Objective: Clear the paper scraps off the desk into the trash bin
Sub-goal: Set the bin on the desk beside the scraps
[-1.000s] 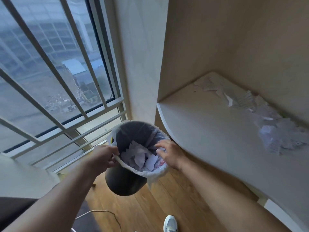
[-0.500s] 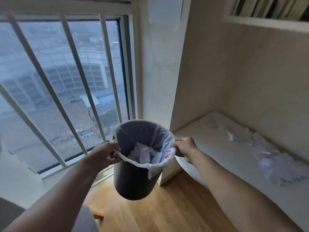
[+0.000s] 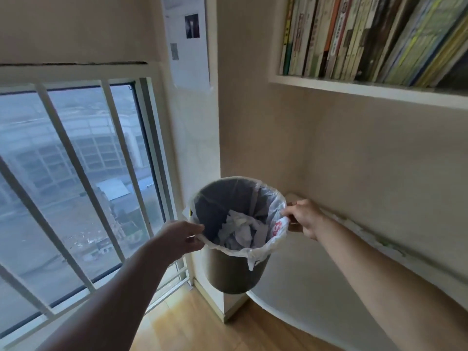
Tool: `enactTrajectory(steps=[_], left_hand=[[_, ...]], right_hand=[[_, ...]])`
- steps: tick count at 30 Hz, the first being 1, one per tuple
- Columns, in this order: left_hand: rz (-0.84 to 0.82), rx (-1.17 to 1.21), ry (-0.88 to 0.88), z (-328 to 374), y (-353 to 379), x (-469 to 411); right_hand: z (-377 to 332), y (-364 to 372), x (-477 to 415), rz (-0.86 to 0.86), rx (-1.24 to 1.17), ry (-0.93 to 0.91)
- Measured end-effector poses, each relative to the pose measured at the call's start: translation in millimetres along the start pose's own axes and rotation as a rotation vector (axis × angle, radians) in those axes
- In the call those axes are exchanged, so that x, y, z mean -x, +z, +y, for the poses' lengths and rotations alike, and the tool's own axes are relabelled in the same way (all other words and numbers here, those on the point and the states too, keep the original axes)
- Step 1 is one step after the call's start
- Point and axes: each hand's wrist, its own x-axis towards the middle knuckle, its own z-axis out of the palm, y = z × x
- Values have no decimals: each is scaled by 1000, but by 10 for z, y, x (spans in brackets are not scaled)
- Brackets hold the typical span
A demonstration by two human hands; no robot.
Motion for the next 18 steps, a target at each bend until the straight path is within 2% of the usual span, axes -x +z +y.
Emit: enactTrajectory(steps=[6,10,18], left_hand=[[78,28,-26,-12,193,-196],[171,24,-49,-20,598,-458],[202,88,-61,-105,959,-602]], right_hand=[[66,-80,-342,-75,0,5],[99,-385,-846,-138,23,41],[162,-624,-1270,-225,26,48]])
